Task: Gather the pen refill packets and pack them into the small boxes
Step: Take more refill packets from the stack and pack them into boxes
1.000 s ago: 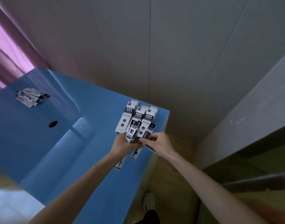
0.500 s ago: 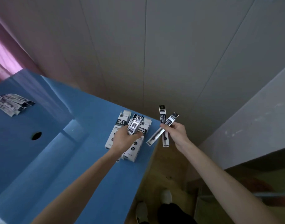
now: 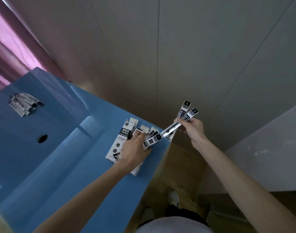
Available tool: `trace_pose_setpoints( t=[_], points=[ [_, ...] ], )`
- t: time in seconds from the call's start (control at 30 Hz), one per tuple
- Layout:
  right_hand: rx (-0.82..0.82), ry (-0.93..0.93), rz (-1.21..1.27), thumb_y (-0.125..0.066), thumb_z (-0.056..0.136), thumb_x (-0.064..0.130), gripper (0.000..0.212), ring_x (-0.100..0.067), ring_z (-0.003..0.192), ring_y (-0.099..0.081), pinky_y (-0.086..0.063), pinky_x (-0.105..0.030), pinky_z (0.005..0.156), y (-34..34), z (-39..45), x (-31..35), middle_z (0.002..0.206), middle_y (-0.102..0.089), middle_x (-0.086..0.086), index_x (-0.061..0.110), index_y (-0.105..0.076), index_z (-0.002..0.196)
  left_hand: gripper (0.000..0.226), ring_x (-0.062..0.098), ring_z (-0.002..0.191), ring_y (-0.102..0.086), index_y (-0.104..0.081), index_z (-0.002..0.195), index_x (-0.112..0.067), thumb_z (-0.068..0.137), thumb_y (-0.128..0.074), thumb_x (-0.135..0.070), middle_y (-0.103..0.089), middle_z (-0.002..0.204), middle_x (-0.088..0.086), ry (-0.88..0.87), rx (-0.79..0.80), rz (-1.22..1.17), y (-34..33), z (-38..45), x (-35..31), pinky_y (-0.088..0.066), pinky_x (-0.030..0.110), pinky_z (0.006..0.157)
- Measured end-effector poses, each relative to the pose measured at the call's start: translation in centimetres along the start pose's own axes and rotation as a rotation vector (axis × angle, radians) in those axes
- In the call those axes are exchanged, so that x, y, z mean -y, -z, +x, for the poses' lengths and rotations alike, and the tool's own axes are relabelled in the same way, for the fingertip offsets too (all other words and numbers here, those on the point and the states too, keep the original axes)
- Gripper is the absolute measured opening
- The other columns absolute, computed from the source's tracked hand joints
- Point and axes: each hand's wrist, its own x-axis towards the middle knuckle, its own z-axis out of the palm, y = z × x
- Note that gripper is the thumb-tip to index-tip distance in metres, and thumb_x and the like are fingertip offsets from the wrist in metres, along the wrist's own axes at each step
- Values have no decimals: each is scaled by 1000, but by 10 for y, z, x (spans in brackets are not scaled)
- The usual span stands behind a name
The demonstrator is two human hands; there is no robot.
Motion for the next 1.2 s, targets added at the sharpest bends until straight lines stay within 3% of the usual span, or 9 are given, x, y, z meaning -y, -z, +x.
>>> trace_pose_setpoints(
  t=[0.07, 0.17, 0.3, 0.43, 0.7, 0.83, 1.0, 1.1, 1.2],
  points=[
    [-5, 15, 8, -73, 94, 12, 9, -1, 71, -73, -49, -11, 54, -4, 3, 1, 94, -79, -4, 9, -72, 102, 71, 24, 102, -66, -41, 147, -24, 88, -71, -48, -48, 139, -4, -14, 20, 21, -2, -3, -1, -57, 41, 78],
    [-9, 16, 14, -72, 95, 13, 12, -13, 89, -76, -58, -19, 66, -12, 7, 2, 98, -78, -5, 9, -71, 106, 76, 25, 101, -66, -35, 150, -24, 87, -71, -48, -49, 141, -2, -16, 26, 42, -4, -3, -1, -58, 41, 77],
    [-39, 23, 59, -72, 95, 12, 14, -19, 92, -76, -63, -29, 74, -16, 7, -3, 101, -77, -8, 6, -71, 107, 76, 26, 99, -67, -35, 149, -23, 86, -73, -44, -60, 131, -1, -12, 12, 21, -6, -2, 0, -57, 42, 78],
    [-96, 53, 96, -72, 95, 12, 9, -19, 91, -77, -64, -31, 74, -15, 0, -5, 103, -77, -10, 9, -69, 103, 64, 20, 99, -66, -43, 136, -27, 82, -76, -40, -67, 121, -6, -36, -31, -112, -5, -8, 0, -55, 36, 80],
    [-93, 234, 43, -72, 96, 15, 12, -18, 88, -77, -64, -32, 69, -21, -41, 15, 100, -78, -5, 11, -72, 107, 65, -1, 103, -54, -52, 139, -28, 83, -81, -38, -60, 126, -18, -49, -275, -428, 3, -51, 1, -44, 25, 75],
    [-85, 405, -66, -74, 95, 20, 6, -10, 77, -74, -59, -24, 59, -28, -73, 30, 93, -77, 3, 16, -73, 100, 69, -13, 98, -41, -50, 139, -30, 80, -85, -34, -51, 123, -26, -35, -306, -498, 2, -67, 8, -42, 24, 81],
    [-46, 523, -113, -76, 93, 20, 12, -15, 77, -74, -61, -31, 61, -38, -101, 46, 91, -77, 1, 12, -74, 102, 72, -12, 107, -43, -47, 141, -30, 79, -86, -31, -53, 132, -22, -31, -344, -558, 2, -82, 12, -43, 26, 86],
    [-19, 541, -242, -77, 92, 24, 14, -10, 75, -74, -63, -34, 68, -44, -111, 45, 90, -77, 5, 15, -74, 101, 69, -5, 111, -50, -49, 137, -31, 79, -86, -30, -50, 128, -28, -51, -373, -591, 2, -88, 12, -47, 29, 88],
    [-19, 565, -268, -79, 90, 25, 15, -9, 77, -73, -64, -39, 72, -49, -121, 41, 91, -77, 5, 15, -75, 102, 68, 6, 116, -56, -49, 137, -31, 79, -86, -28, -54, 132, -20, -59, -388, -620, 2, -94, 15, -47, 27, 89]
  ],
)
